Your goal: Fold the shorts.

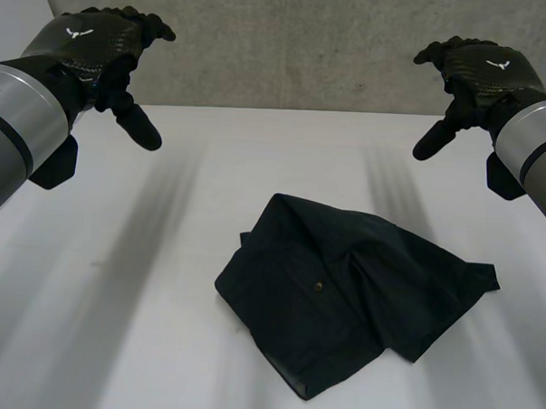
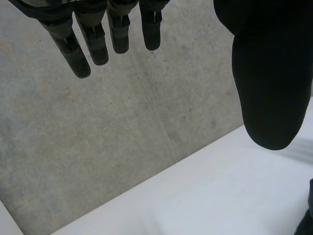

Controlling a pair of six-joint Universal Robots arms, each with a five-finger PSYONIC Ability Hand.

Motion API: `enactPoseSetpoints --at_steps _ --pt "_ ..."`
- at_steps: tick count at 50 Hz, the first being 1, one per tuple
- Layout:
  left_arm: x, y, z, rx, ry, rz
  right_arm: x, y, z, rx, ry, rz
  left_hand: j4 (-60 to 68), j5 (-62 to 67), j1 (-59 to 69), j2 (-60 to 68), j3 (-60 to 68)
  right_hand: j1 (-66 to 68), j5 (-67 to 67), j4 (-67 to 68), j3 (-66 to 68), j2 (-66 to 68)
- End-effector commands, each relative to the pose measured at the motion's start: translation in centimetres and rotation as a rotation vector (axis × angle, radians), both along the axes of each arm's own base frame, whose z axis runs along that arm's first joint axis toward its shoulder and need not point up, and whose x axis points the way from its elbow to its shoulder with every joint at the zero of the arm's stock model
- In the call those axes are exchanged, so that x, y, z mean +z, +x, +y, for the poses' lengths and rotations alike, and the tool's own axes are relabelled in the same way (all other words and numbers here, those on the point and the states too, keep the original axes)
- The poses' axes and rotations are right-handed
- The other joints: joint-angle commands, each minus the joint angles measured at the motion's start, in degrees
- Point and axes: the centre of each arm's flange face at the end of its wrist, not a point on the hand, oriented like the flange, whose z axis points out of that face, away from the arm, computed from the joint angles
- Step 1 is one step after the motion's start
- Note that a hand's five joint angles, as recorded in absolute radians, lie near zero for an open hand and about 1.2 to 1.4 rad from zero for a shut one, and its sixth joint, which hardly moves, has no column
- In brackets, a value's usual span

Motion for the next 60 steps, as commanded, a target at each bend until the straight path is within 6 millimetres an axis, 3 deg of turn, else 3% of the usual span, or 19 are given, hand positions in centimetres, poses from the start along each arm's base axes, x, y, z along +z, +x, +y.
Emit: enactPoseSetpoints --at_steps 1,13,19,23,25,26,29,35,39,40,41,42,46,48,50,51,55,59,60 --pt "-0.5 0.0 0.1 -0.002 0.018 -0.013 0.0 -0.2 -0.1 -0.023 -0.020 0.037 -0.97 -1.38 -1.54 -0.95 -1.49 -1.91 -4.25 -3.72 -2.24 -2.85" --pt "-1.5 -0.3 -0.4 -0.007 0.040 -0.024 -0.5 -0.3 -0.1 -0.022 -0.008 0.045 -1.48 -1.89 -2.04 -1.45 -1.99 -1.91 -4.25 -3.72 -2.24 -2.85" --pt "-3.0 -0.8 -0.7 -0.023 0.074 -0.048 -0.7 -0.3 0.0 -0.010 -0.002 0.053 -1.31 -1.72 -1.88 -1.28 -1.83 -1.91 -4.25 -3.72 -2.24 -2.85" --pt "-6.6 -2.7 -0.6 -0.080 0.140 -0.132 -1.3 -0.1 0.4 0.017 -0.002 0.102 -0.64 -1.05 -1.20 -0.61 -1.15 -1.91 -4.25 -3.72 -2.24 -2.85" --pt "-8.6 -3.8 -0.4 -0.114 0.173 -0.197 -2.5 -0.1 0.8 0.045 0.004 0.166 -0.47 -0.88 -1.04 -0.44 -0.99 -1.91 -4.25 -3.72 -2.24 -2.85" --pt "-10.8 -4.7 -0.2 -0.146 0.209 -0.263 -3.1 -0.2 0.9 0.050 0.015 0.189 0.20 -0.21 -0.37 0.23 -0.32 -1.91 -4.25 -3.72 -2.24 -2.85" --pt "-14.5 -6.3 1.0 -0.218 0.289 -0.361 -5.9 -0.5 1.7 0.072 0.061 0.266 3.72 3.31 3.15 3.75 3.20 -1.91 -4.25 -3.72 -2.24 -2.85" --pt "-18.0 -7.8 2.4 -0.270 0.395 -0.403 -10.6 -1.0 3.3 0.089 0.089 0.335 7.43 7.02 6.86 7.46 6.91 -1.91 -4.25 -3.72 -2.24 -2.85" --pt "-19.4 -8.2 1.9 -0.247 0.467 -0.330 -12.0 -1.3 4.1 0.092 0.070 0.353 25.20 24.79 24.63 25.23 24.68 -1.91 -4.25 -3.72 -2.24 -2.85" --pt "-19.7 -8.3 1.7 -0.240 0.481 -0.316 -12.2 -1.3 4.2 0.092 0.069 0.358 34.93 34.52 34.36 34.95 34.41 -1.91 -4.25 -3.72 -2.24 -2.85" --pt "-20.2 -8.4 1.3 -0.222 0.498 -0.302 -12.4 -1.4 4.2 0.091 0.067 0.363 59.34 58.93 58.77 59.36 58.82 -1.91 -4.25 -3.72 -2.24 -2.85" --pt "-20.3 -8.4 1.1 -0.213 0.500 -0.293 -12.5 -1.4 4.3 0.089 0.065 0.371 67.55 67.14 66.98 67.58 67.04 -1.91 -4.25 -3.72 -2.24 -2.85" --pt "-19.2 -7.9 -0.9 -0.093 0.433 -0.273 -12.5 -1.5 4.4 0.088 0.061 0.378 67.64 67.23 67.07 67.66 67.12 -1.91 -4.25 -3.72 -2.24 -2.85" --pt "-17.3 -6.3 -3.2 0.052 0.338 -0.240 -12.4 -1.5 4.5 0.091 0.059 0.377 67.64 67.23 67.07 67.66 67.12 -1.91 -4.25 -3.72 -2.24 -2.85" --pt "-15.0 -4.7 -5.0 0.160 0.252 -0.193 -12.4 -1.4 4.7 0.095 0.057 0.377 67.64 67.23 67.07 67.66 67.12 -1.91 -4.25 -3.72 -2.24 -2.85" --pt "-12.4 -2.9 -6.5 0.256 0.160 -0.144 -12.4 -1.4 4.7 0.095 0.057 0.377 67.64 67.23 67.07 67.66 67.12 -1.91 -4.25 -3.72 -2.24 -2.85" --pt "-7.0 0.0 -8.6 0.357 -0.046 -0.077 -12.8 -1.1 5.2 0.111 0.062 0.381 67.64 67.23 67.07 67.66 67.12 -1.91 -4.25 -3.72 -2.24 -2.85" --pt "-4.0 -1.2 -7.6 0.311 -0.175 -0.045 -13.2 -1.2 5.2 0.112 0.076 0.388 67.64 67.23 67.07 67.66 67.12 -1.91 -4.25 -3.72 -2.24 -2.85" --pt "-3.9 -2.9 -6.4 0.243 -0.192 -0.042 -13.3 -1.2 5.2 0.113 0.080 0.389 67.64 67.23 67.07 67.66 67.12 -1.91 -4.25 -3.72 -2.24 -2.85"
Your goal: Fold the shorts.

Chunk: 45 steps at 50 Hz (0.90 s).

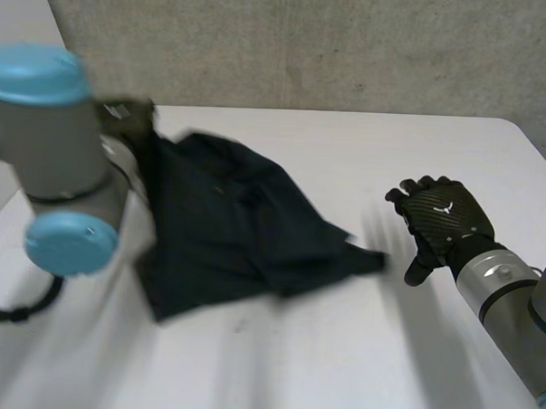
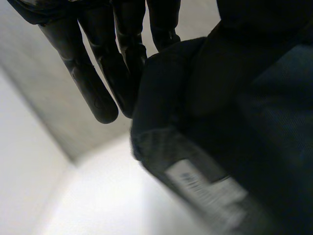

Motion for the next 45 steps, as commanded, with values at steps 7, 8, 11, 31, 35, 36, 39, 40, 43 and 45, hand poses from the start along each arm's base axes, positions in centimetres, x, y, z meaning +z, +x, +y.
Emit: enactPoseSetpoints --at_steps 7,8,11,31,35,36,39,40,43,45 --pt "0.4 -9.0 6.4 -0.381 -0.151 -0.004 -1.3 0.1 0.2 0.001 0.037 0.016 11.09 15.57 17.68 12.02 11.87 -1.91 -4.24 -3.72 -2.24 -2.85" --pt "-1.4 -11.2 8.5 -0.465 -0.122 -0.019 -1.3 0.1 0.2 -0.001 0.036 0.014 11.09 15.57 17.68 12.02 11.87 -1.91 -4.24 -3.72 -2.24 -2.85" --pt "-4.2 -14.4 11.8 -0.588 -0.085 -0.034 -1.4 -0.1 0.0 -0.010 0.027 0.013 11.09 15.57 17.68 12.02 11.87 -1.91 -4.24 -3.72 -2.24 -2.85" --pt "1.2 -11.6 16.6 -0.640 -0.154 0.031 -0.3 -1.0 -1.5 -0.136 -0.065 -0.016 -48.93 -44.45 -42.34 -48.00 -48.15 -1.91 -4.24 -3.72 -2.24 -2.85" --pt "3.5 -8.7 15.6 -0.569 -0.193 0.050 0.4 -0.5 -0.9 -0.077 -0.061 -0.045 -49.11 -44.63 -42.51 -48.17 -48.33 -1.91 -4.24 -3.72 -2.24 -2.85" --pt "3.6 -8.2 15.4 -0.556 -0.193 0.049 0.7 -0.2 -0.3 -0.033 -0.044 -0.052 -49.11 -44.63 -42.51 -48.17 -48.33 -1.91 -4.24 -3.72 -2.24 -2.85" --pt "3.8 -6.4 14.0 -0.489 -0.192 0.044 1.1 0.3 0.9 0.047 0.016 -0.064 -49.11 -44.63 -42.51 -48.17 -48.33 -1.91 -4.24 -3.72 -2.24 -2.85" --pt "3.7 -5.9 13.6 -0.469 -0.189 0.040 1.2 0.5 1.2 0.066 0.032 -0.070 -49.11 -44.63 -42.51 -48.17 -48.33 -1.91 -4.24 -3.72 -2.24 -2.85" --pt "3.0 -3.8 11.4 -0.369 -0.164 0.032 2.4 1.0 2.3 0.125 0.046 -0.097 -49.11 -44.63 -42.51 -48.17 -48.33 -1.91 -4.24 -3.72 -2.24 -2.85" --pt "2.7 -2.8 10.1 -0.324 -0.148 0.042 3.4 1.1 2.9 0.146 0.019 -0.110 -48.94 -44.46 -42.35 -48.01 -48.16 -1.91 -4.24 -3.72 -2.24 -2.85"
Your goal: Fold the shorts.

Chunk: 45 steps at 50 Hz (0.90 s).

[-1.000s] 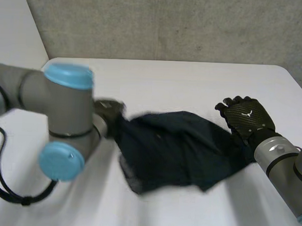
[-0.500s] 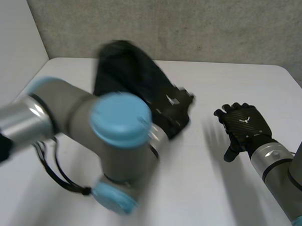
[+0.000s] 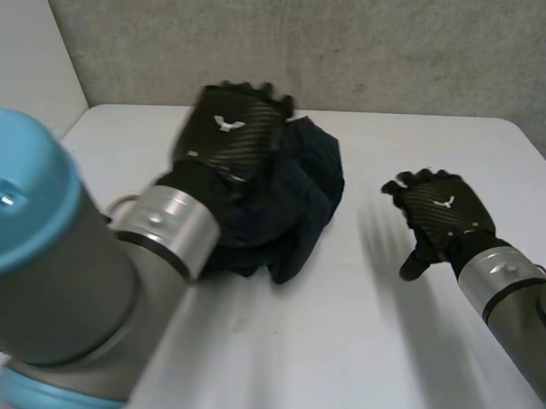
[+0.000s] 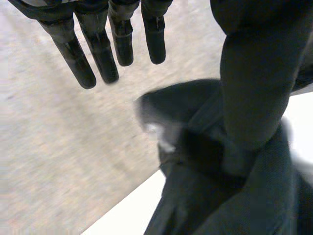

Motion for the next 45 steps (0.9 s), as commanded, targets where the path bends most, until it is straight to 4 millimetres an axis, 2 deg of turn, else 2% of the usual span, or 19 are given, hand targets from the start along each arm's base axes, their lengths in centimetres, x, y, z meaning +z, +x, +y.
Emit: enactPoseSetpoints --at_steps 1,4,7,9,11,15,19,25,27,31,34,37,38,42,44,45 --pt "-1.2 3.9 -4.2 0.170 0.057 0.010 3.2 1.1 2.9 0.135 -0.031 -0.053 0.39 -0.23 -1.09 0.19 -2.95 -1.91 -4.24 -3.72 -2.24 -2.85" --pt "-1.5 5.2 -5.6 0.214 0.096 0.059 3.9 1.8 3.7 0.170 -0.083 -0.058 1.23 0.60 -0.26 1.03 -2.12 -1.91 -4.24 -3.72 -2.24 -2.85" --pt "-1.6 5.5 -6.1 0.204 0.132 0.110 4.1 2.6 4.1 0.195 -0.121 -0.072 21.36 20.73 19.88 21.16 18.01 -1.91 -4.24 -3.72 -2.24 -2.85" --pt "-1.7 5.1 -5.8 0.149 0.151 0.118 4.1 2.8 4.2 0.197 -0.128 -0.075 29.80 29.17 28.32 29.60 26.45 -1.91 -4.24 -3.72 -2.24 -2.85" --pt "-1.9 4.9 -5.6 0.123 0.155 0.113 3.7 2.7 4.0 0.180 -0.116 -0.069 29.16 28.54 27.68 28.96 25.81 -1.91 -4.24 -3.72 -2.24 -2.85" --pt "-1.4 4.7 -5.7 0.115 0.141 0.124 3.2 2.8 3.9 0.173 -0.104 -0.059 11.56 10.93 10.08 11.36 8.21 -1.91 -4.24 -3.72 -2.24 -2.85" --pt "-1.8 4.9 -6.3 0.139 0.143 0.118 3.5 3.0 4.2 0.195 -0.103 -0.054 6.96 6.34 5.48 6.77 3.62 -1.91 -4.24 -3.72 -2.24 -2.85" --pt "-6.3 5.1 -8.0 0.180 0.253 0.034 3.0 4.3 5.6 0.275 -0.118 0.037 4.10 3.48 2.62 3.91 0.76 -1.91 -4.24 -3.72 -2.24 -2.85" --pt "-8.0 5.6 -8.7 0.204 0.300 -0.001 2.4 5.9 6.5 0.344 -0.147 0.117 -5.94 -6.56 -7.42 -6.14 -9.29 -1.91 -4.24 -3.72 -2.24 -2.85" --pt "-10.4 5.9 -9.5 0.226 0.361 -0.036 1.4 8.7 7.8 0.446 -0.174 0.238 -6.17 -6.79 -7.65 -6.37 -9.52 -1.91 -4.24 -3.72 -2.24 -2.85" --pt "-12.2 6.4 -10.5 0.253 0.400 -0.053 1.1 9.8 7.6 0.441 -0.156 0.255 -5.83 -6.46 -7.32 -6.03 -9.18 -1.91 -4.24 -3.72 -2.24 -2.85" --pt "-13.5 7.0 -11.5 0.271 0.432 -0.061 -0.8 10.9 6.7 0.409 -0.110 0.307 -5.83 -6.46 -7.32 -6.03 -9.18 -0.69 -3.02 -2.49 -1.02 -1.62" --pt "-13.8 7.0 -11.7 0.274 0.437 -0.063 -1.6 11.1 5.9 0.370 -0.089 0.335 -5.83 -6.46 -7.32 -6.03 -9.18 18.17 15.84 16.36 17.84 17.23" --pt "-14.6 7.1 -12.1 0.278 0.446 -0.068 -2.0 10.4 4.4 0.247 -0.093 0.366 -5.83 -6.46 -7.32 -6.03 -9.18 67.97 65.64 66.17 67.64 67.03" --pt "-14.7 7.1 -12.2 0.277 0.444 -0.066 -2.1 10.1 4.6 0.233 -0.090 0.373 -5.83 -6.46 -7.32 -6.03 -9.18 68.09 65.76 66.28 67.76 67.15" --pt "-14.6 7.1 -12.2 0.277 0.443 -0.066 -2.5 9.7 5.3 0.253 -0.078 0.392 -6.00 -6.62 -7.48 -6.20 -9.35 68.09 65.76 66.28 67.76 67.15"
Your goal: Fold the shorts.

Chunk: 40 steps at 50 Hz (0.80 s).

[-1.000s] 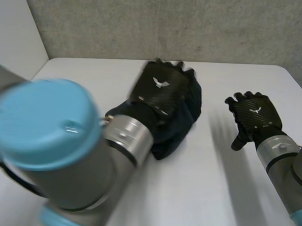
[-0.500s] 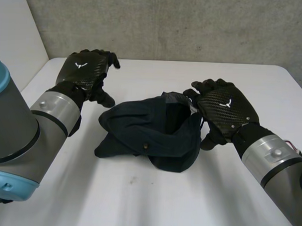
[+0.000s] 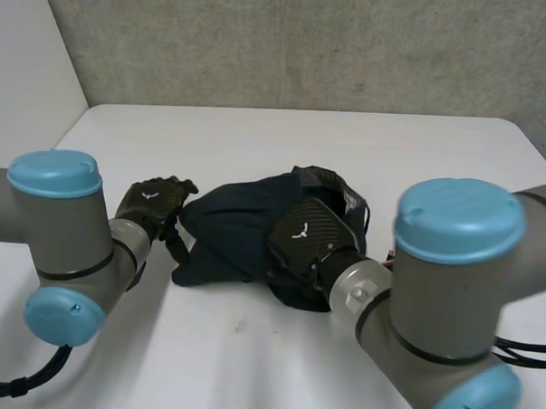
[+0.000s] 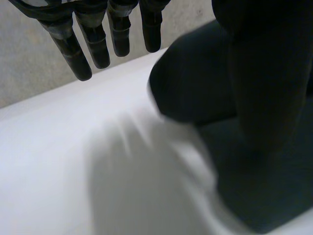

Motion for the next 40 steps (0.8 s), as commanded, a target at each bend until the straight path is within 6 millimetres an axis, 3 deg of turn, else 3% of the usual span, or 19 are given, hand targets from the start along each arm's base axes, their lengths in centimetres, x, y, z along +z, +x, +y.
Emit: enactPoseSetpoints --at_steps 1,4,12,19,27,30,33,36,37,40 --pt "-0.8 0.1 -0.7 0.006 0.006 0.002 -1.3 -1.5 -0.2 -0.100 0.006 0.062 -0.70 -0.12 -0.57 -0.58 -0.97 34.63 30.24 28.85 29.62 28.30" --pt "-0.8 0.1 -0.8 0.005 0.003 0.005 -0.1 -3.0 1.0 -0.081 0.001 0.055 -0.87 -0.29 -0.74 -0.75 -1.14 34.63 30.24 28.85 29.62 28.30" --pt "-2.4 -1.4 -0.2 -0.068 0.035 0.010 2.1 -7.6 1.3 -0.159 -0.006 0.004 -0.70 -0.12 -0.57 -0.58 -0.97 34.63 30.24 28.85 29.62 28.30" --pt "-3.1 -3.5 0.7 -0.175 0.058 0.036 1.8 -9.5 1.7 -0.209 0.009 0.008 0.80 1.39 0.94 0.92 0.53 34.63 30.24 28.85 29.62 28.30" --pt "-3.6 -5.1 1.8 -0.233 0.069 0.041 0.8 -10.7 1.9 -0.244 0.041 0.031 13.40 13.98 13.53 13.52 13.13 34.63 30.24 28.85 29.62 28.30" --pt "-3.3 -5.6 2.0 -0.246 0.056 0.048 0.8 -11.1 1.5 -0.266 0.040 0.030 33.69 34.28 33.83 33.81 33.42 34.63 30.24 28.85 29.62 28.30" --pt "-2.1 -5.8 1.6 -0.234 0.016 0.055 1.8 -11.9 0.7 -0.311 0.010 -0.004 65.64 66.23 65.78 65.76 65.37 34.63 30.24 28.85 29.62 28.30" --pt "0.2 -5.6 1.4 -0.222 -0.035 0.073 3.4 -12.8 -0.5 -0.370 -0.030 -0.068 65.72 66.30 65.85 65.84 65.45 34.63 30.24 28.85 29.62 28.30" --pt "2.2 -5.4 1.6 -0.215 -0.082 0.088 3.8 -12.9 -0.7 -0.378 -0.040 -0.085 65.72 66.30 65.85 65.84 65.45 34.63 30.24 28.85 29.62 28.30" --pt "5.2 -5.2 1.8 -0.205 -0.153 0.115 5.3 -13.2 -1.6 -0.401 -0.081 -0.164 65.72 66.30 65.85 65.84 65.45 34.63 30.24 28.85 29.62 28.30"
